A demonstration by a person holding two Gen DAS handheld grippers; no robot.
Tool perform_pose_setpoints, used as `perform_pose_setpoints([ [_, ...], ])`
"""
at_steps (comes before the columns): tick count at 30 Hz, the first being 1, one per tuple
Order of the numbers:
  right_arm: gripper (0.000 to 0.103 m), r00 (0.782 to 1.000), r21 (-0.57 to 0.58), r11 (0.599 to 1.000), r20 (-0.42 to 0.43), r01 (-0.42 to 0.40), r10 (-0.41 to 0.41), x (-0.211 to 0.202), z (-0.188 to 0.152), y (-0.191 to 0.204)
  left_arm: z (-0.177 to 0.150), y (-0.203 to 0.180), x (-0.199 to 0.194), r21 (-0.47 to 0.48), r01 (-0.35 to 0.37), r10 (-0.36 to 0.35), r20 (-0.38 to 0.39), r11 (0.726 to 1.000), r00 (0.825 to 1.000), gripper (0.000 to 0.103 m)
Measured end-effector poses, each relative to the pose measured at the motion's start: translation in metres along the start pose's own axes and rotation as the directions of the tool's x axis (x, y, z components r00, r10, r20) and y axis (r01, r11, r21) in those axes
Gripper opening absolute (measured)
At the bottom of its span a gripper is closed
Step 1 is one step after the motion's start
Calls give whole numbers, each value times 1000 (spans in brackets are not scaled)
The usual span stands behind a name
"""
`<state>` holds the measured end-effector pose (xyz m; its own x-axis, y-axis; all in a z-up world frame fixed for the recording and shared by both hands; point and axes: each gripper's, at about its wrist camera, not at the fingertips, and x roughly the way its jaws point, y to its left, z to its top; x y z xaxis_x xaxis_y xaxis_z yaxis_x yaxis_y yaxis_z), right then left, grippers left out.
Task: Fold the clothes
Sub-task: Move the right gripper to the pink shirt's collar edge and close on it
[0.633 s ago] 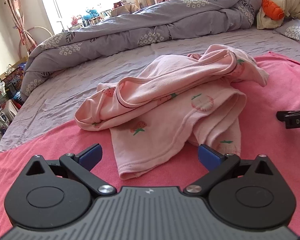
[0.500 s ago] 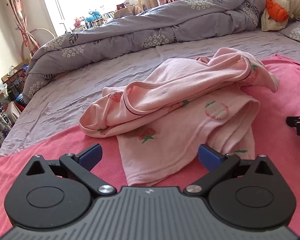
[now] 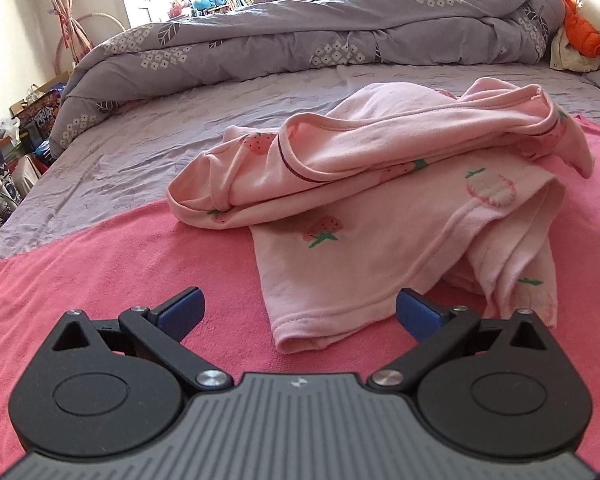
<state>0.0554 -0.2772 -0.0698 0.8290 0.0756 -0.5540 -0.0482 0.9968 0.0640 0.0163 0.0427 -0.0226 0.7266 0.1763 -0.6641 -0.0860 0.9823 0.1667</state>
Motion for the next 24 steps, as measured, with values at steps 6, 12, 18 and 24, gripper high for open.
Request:
perform_pose_setpoints([
  [6, 81, 961, -120, 982, 221, -144, 168, -50, 13, 34, -17, 6, 2, -18, 84, -83, 52, 996, 995, 103],
  [12, 72, 965, -484, 873, 199, -57, 173, -20, 26, 124, -24, 13, 10, -24, 133, -132, 32, 991, 991, 103],
  [18, 19, 963, -629, 773, 251, 86, 97, -1, 18, 168, -25, 28, 8, -75, 78, -73, 70, 994, 995, 103],
  [24, 11, 925, -531, 839, 366, 115, 105, -27, 31, 158, -25, 37, 6, -91, 9, 1, 107, 996, 994, 103],
])
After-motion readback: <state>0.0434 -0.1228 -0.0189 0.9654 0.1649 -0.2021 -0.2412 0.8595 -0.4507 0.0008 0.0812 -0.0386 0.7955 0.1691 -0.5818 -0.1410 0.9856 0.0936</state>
